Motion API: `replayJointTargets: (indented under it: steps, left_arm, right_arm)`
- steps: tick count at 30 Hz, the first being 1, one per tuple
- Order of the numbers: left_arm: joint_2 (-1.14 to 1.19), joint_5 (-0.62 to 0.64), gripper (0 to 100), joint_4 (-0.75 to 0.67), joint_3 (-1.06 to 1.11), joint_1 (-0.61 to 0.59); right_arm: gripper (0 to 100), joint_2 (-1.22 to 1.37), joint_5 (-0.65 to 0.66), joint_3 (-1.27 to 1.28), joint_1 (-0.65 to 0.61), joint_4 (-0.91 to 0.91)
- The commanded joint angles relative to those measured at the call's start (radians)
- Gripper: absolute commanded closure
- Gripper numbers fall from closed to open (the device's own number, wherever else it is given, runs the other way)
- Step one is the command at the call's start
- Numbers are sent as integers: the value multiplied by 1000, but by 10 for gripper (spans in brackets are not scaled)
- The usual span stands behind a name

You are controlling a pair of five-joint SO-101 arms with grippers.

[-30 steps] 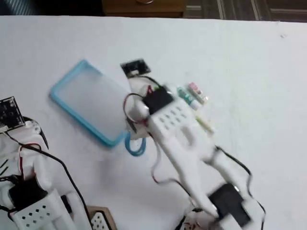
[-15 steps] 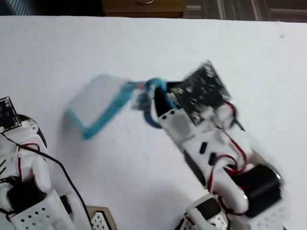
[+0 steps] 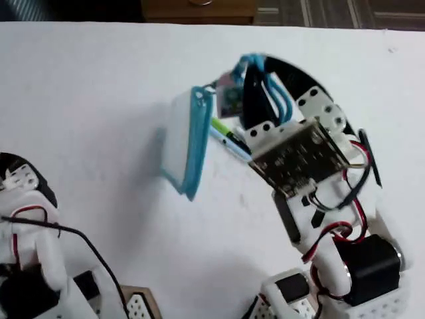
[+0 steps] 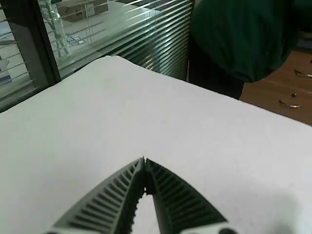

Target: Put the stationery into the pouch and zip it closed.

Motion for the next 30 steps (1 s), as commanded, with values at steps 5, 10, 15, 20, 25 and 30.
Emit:
replayJointTargets:
  steps: [5,10,15,20,25,30]
  left_arm:
    - [297,117,969,180,-387,7]
    - [558,163,969,376,-726,15]
    - [725,161,966,569,-985,28]
    - [835,158,966,609,-1033,24]
    - [888,161,966,611,-1034,18]
    - [894,163,966,609,-1034,19]
  right_arm:
    - [982,-7,8,-12,-36,-367]
    - [982,-7,11,-12,-142,-470]
    - [982,-2,9,-5,-311,-440]
    - [982,31,9,-12,-430,-437]
    - [982,42,6,18,-458,-395]
    - [982,35,5,160,-421,-157]
